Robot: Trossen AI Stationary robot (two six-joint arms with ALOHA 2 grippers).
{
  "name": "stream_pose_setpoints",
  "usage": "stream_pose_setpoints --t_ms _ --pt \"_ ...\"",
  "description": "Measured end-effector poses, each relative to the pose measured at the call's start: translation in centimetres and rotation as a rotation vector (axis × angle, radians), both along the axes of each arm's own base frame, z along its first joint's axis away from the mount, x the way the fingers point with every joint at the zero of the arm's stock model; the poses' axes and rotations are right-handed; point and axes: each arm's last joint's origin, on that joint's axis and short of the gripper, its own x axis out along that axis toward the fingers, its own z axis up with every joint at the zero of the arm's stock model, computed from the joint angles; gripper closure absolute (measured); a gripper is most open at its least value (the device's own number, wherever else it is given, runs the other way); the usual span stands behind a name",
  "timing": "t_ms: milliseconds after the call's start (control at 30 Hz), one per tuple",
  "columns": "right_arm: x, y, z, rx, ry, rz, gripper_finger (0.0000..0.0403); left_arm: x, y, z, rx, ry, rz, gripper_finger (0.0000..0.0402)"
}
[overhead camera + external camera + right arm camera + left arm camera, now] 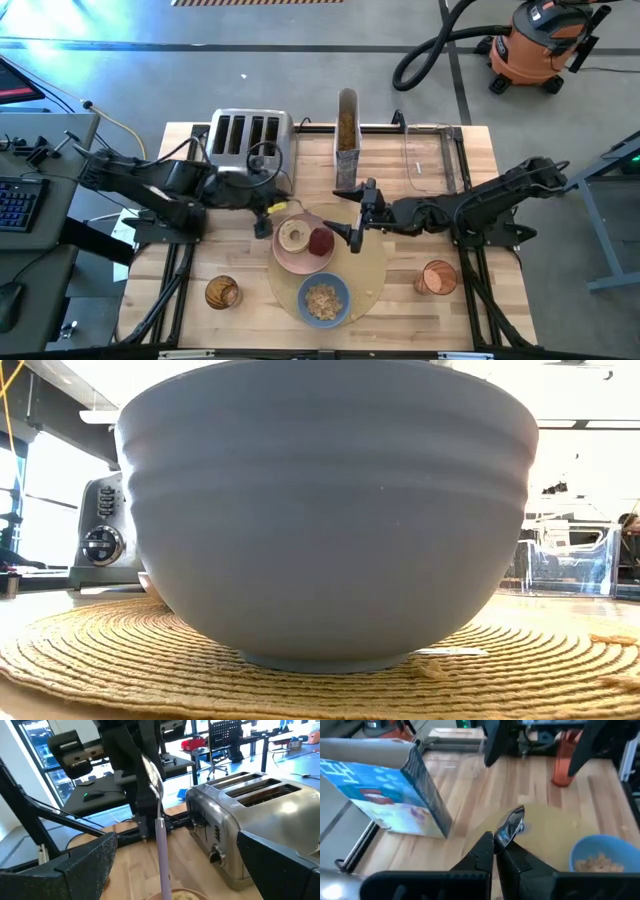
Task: Arrange a breakfast setting
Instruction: Put the spoon on the brown tablemat to the right of the blue bowl
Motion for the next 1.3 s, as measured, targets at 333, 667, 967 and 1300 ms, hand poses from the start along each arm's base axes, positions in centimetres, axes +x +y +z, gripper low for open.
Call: stream_pose_setpoints --t_ms 333,667,967,1300 --pt "0.2 -0.8 -0.2 -0.131 0.047 -0.007 0.0006 3.2 1.4 -0.8 0.033 -0.045 0.005 0.0399" --pt "0.2 -1.0 -0.6 -0.170 0.098 -0.027 0.0008 5.1 1.8 -1.6 0.045 -0.058 0.004 0.0399" --pt "0.1 -1.1 -0.9 -0.183 0.137 -0.052 0.0056 5.5 1.7 -1.4 0.038 -0.092 -0.014 0.0399" --pt "0.1 -1.1 -1.0 -0.159 0.140 -0.036 0.0149 5.7 1.6 -1.2 0.037 -0.123 -0.027 0.0399"
